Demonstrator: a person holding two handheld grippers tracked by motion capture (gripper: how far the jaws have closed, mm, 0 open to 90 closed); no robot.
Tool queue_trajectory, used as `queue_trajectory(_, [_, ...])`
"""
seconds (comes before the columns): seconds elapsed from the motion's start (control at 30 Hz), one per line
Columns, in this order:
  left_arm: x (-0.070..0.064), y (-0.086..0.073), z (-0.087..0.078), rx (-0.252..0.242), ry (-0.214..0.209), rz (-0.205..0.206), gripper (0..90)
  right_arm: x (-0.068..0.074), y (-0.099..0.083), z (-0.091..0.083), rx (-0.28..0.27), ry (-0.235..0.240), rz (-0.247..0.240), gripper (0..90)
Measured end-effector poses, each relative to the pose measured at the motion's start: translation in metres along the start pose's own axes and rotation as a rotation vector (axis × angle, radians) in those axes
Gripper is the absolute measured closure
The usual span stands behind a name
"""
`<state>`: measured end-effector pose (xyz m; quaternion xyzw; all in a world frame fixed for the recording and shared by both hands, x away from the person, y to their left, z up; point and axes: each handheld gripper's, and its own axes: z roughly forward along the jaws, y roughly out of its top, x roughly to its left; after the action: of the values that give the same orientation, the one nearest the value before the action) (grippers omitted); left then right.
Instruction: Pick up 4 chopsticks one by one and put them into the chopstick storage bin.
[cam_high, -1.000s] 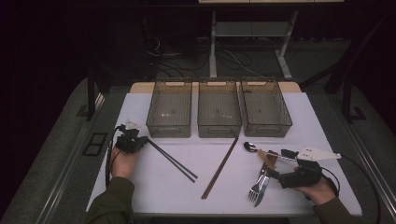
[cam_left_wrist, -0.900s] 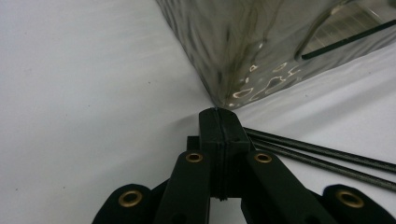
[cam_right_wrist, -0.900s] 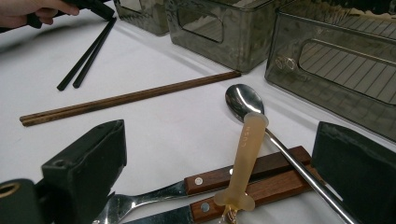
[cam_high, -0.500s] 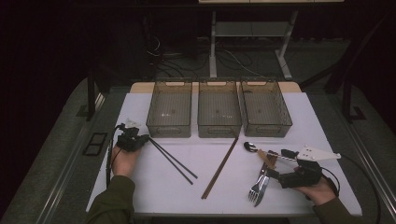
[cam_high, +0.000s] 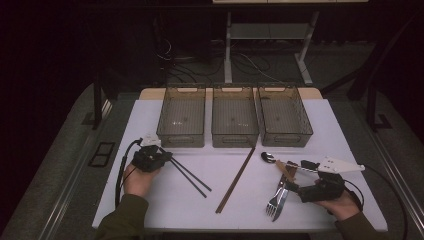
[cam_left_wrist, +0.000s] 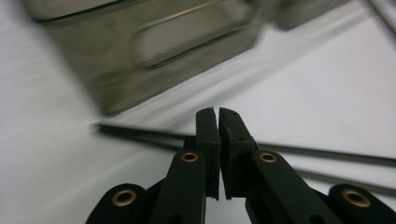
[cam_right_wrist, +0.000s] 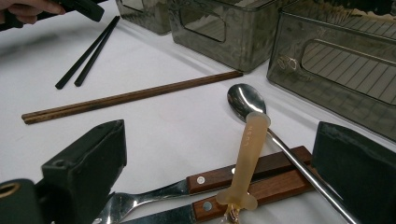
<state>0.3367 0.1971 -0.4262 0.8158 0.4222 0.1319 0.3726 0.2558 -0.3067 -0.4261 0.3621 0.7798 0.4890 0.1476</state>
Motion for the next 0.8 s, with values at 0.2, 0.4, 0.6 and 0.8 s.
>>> queue_trajectory(0.2, [-0.035,0.009,0.017,0.017,-0.136,0.052,89.6,0.0,0.0,0.0,0.006,0.001,0.001,3.6])
queue_trajectory(0.4, [-0.068,0.013,0.03,0.048,-0.255,0.119,89.7,0.0,0.0,0.0,0.007,0.002,0.001,3.6])
queue_trajectory(0.6, [-0.088,0.011,0.036,0.076,-0.315,0.164,89.7,0.0,0.0,0.0,0.009,0.001,-0.002,3.6])
queue_trajectory(0.8, [-0.096,0.009,0.041,0.11,-0.341,0.197,89.7,0.0,0.0,0.0,0.009,0.001,-0.003,3.6])
